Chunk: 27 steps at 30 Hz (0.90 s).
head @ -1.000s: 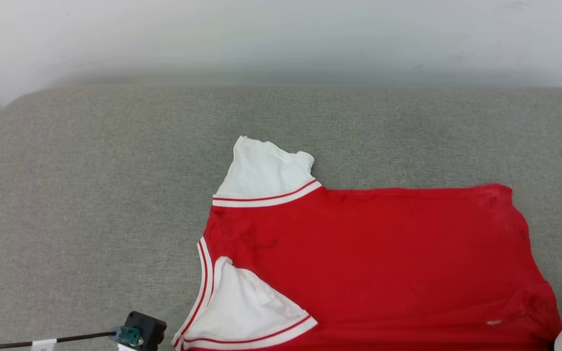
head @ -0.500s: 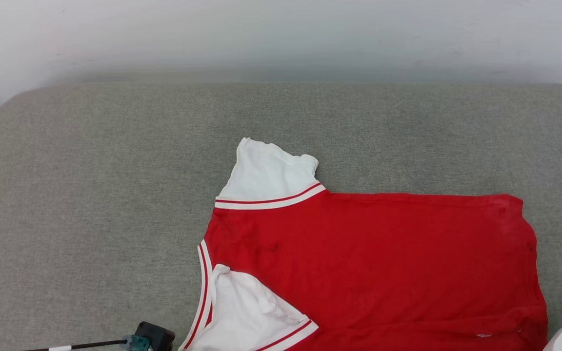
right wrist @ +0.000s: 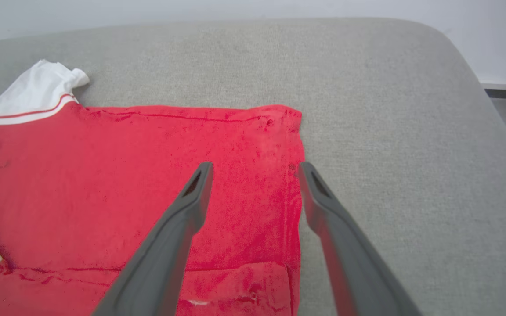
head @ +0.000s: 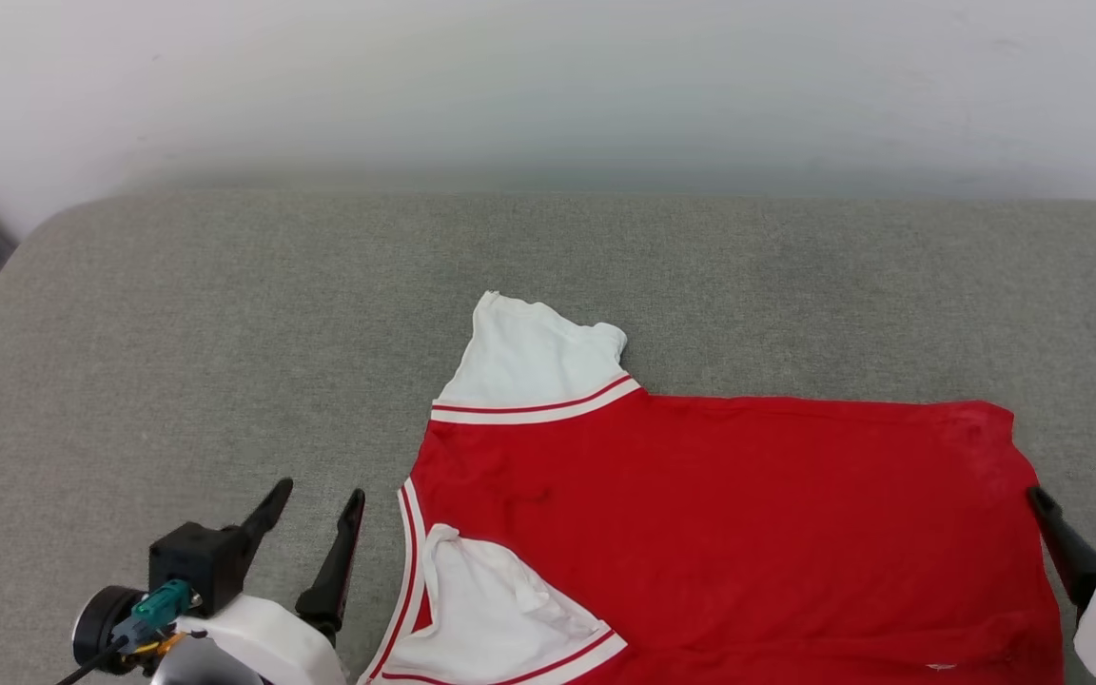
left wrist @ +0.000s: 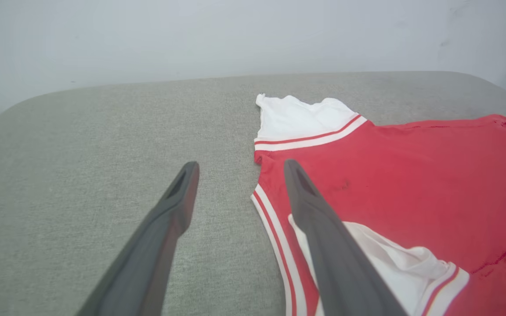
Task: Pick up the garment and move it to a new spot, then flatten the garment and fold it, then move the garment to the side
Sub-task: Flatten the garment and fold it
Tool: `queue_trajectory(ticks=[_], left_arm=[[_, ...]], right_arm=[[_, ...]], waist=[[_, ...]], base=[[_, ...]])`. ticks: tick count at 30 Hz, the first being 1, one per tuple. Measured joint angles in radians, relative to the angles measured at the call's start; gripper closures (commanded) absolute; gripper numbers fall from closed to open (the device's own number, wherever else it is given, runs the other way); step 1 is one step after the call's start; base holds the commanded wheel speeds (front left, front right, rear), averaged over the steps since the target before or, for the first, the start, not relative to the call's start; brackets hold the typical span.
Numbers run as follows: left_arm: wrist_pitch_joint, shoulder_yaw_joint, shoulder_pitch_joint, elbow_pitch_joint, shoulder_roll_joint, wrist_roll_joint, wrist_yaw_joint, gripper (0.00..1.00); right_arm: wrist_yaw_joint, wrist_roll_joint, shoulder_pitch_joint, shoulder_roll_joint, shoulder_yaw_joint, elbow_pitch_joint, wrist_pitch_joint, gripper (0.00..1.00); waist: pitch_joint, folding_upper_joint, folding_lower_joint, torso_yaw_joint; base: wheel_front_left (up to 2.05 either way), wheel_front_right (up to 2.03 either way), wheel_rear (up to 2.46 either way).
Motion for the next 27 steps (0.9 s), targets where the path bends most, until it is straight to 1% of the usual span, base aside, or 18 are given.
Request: queue_trajectory(ticks=[2, 4, 7, 10, 13, 14, 17, 22, 27], left_arm=[[-0.064, 0.025, -0.005, -0.011, -0.007, 0.016, 0.0, 0.0], [-0.101, 0.047, -0.009, -0.027, -0.021, 0.045, -0.004, 0.0], [-0.119, 0.101, -0.008, -0.052, -0.052, 0.082, -0.001, 0.0], [-0.12, 0.177, -0.001, -0.091, -0.087, 0.151, -0.001, 0.0], [-0.123, 0.24, 0.029, -0.129, -0.137, 0.218, -0.029, 0.0], [-0.123, 0.282, 0.054, -0.147, -0.169, 0.253, -0.055, 0.0], [-0.123, 0.331, 0.084, -0.149, -0.215, 0.291, -0.1, 0.0], [-0.123, 0.4, 0.114, -0.134, -0.279, 0.331, -0.169, 0.0], [-0.123, 0.44, 0.123, -0.106, -0.314, 0.368, -0.223, 0.0]], right_arm=[[0.0, 0.011, -0.015, 0.004, 0.001, -0.011, -0.078, 0.0], [0.0, 0.015, -0.02, 0.016, -0.002, -0.021, -0.156, 0.0], [0.0, 0.017, -0.024, 0.04, -0.01, -0.041, -0.263, 0.0], [0.0, 0.019, -0.024, 0.067, -0.016, -0.068, -0.352, 0.0], [0.0, 0.017, -0.011, 0.082, -0.007, -0.092, -0.431, 0.0], [0.0, 0.015, -0.005, 0.091, 0.001, -0.103, -0.482, 0.0], [0.0, 0.007, 0.002, 0.11, 0.01, -0.108, -0.543, 0.0], [0.0, -0.001, 0.01, 0.135, 0.031, -0.105, -0.602, 0.0], [0.0, 0.0, 0.009, 0.142, 0.041, -0.096, -0.624, 0.0]], waist=[[-0.007, 0.0, 0.0, -0.002], [-0.012, 0.0, 0.0, -0.003], [-0.017, 0.0, 0.0, -0.005], [-0.018, 0.0, 0.0, -0.007], [-0.016, 0.0, 0.0, -0.011], [-0.014, 0.0, 0.0, -0.014], [-0.011, 0.0, 0.0, -0.021], [-0.01, 0.0, 0.0, -0.03], [-0.006, 0.0, 0.0, -0.044]], base=[[0.0, 0.0, 0.0], [0.0, 0.0, 0.0], [0.0, 0.0, 0.0], [0.0, 0.0, 0.0], [0.0, 0.0, 0.0], [0.0, 0.0, 0.0], [0.0, 0.0, 0.0], [0.0, 0.0, 0.0], [0.0, 0.0, 0.0]])
